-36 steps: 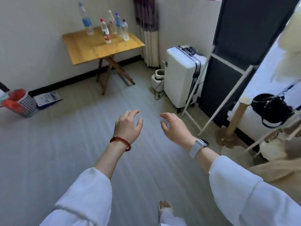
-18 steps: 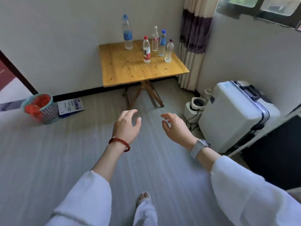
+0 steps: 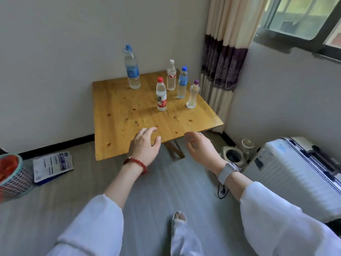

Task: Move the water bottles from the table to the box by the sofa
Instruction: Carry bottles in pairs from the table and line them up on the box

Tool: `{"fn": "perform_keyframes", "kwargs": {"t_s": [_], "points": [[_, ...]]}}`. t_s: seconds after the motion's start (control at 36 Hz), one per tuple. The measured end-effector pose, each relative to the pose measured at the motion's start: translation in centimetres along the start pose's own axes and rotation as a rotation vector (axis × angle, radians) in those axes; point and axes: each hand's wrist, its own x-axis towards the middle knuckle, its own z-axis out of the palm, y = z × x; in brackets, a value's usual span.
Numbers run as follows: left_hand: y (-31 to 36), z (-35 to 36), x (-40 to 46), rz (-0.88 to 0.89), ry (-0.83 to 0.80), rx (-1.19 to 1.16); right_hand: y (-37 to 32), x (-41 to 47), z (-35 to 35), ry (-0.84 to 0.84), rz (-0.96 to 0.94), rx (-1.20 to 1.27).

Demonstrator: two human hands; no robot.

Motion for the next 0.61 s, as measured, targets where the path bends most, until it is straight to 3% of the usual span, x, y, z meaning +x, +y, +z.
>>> {"fn": "perform_keyframes", "kwargs": {"t_s": [0.25, 0.61], "points": [[-1.2, 2.1, 20.8, 0.012, 0.034, 0.018, 2.4, 21.3, -2.2, 0.017, 0.004, 0.017], [-6.2, 5.7, 44.4, 0.026, 0.036, 0.029, 5.2, 44.6, -1.4, 0.074, -0.024, 0.009]]}}
